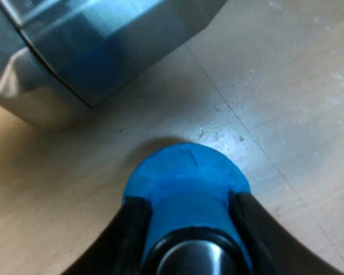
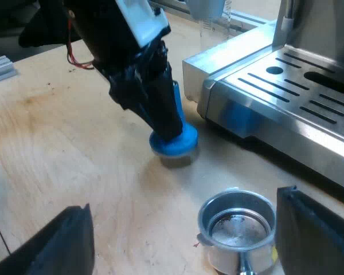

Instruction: Grind coffee beans and then tamp

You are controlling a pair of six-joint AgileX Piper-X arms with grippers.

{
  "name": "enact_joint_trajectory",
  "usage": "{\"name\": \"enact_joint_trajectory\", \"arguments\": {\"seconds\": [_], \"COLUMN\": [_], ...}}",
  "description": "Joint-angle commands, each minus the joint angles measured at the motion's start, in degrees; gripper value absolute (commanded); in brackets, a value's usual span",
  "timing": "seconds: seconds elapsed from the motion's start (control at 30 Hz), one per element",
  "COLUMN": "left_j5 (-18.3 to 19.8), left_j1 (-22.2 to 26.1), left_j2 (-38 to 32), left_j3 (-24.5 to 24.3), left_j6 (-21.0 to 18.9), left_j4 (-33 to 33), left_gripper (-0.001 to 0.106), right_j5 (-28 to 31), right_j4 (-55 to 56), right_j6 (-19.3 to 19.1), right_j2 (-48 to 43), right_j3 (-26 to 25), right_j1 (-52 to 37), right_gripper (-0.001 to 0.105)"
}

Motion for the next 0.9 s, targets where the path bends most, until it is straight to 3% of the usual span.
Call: {"name": "enact_joint_trajectory", "arguments": {"seconds": [0.03, 0.4, 0.5, 0.67, 0.77, 0.9], "left_j5": [-0.71, -1.94, -1.94, -1.94, -1.94, -1.94], "left_j1": [-0.09, -0.09, -0.09, -0.09, -0.09, -0.09], "left_j2": [0.99, 1.82, 1.82, 1.82, 1.82, 1.82], "left_j3": [1.15, 1.17, 1.17, 1.17, 1.17, 1.17], "left_j6": [0.06, 0.06, 0.06, 0.06, 0.06, 0.06], "left_j4": [-3.78, -4.34, -4.12, -3.68, -3.68, -3.6], "left_gripper": [0.0, 0.001, 0.015, 0.048, 0.057, 0.06], "right_j5": [-0.16, -0.16, -0.16, -0.16, -0.16, -0.16], "right_j4": [-0.49, -0.49, -0.49, -0.49, -0.49, -0.49], "right_j6": [-0.27, -0.14, -0.14, -0.14, -0.14, -0.14], "right_j2": [-0.45, -0.45, -0.45, -0.45, -0.45, -0.45], "right_j3": [-0.32, -0.32, -0.32, -0.32, -0.32, -0.32], "right_j1": [0.09, 0.09, 0.09, 0.09, 0.09, 0.09], "right_gripper": [0.067, 0.067, 0.067, 0.067, 0.067, 0.067]}}
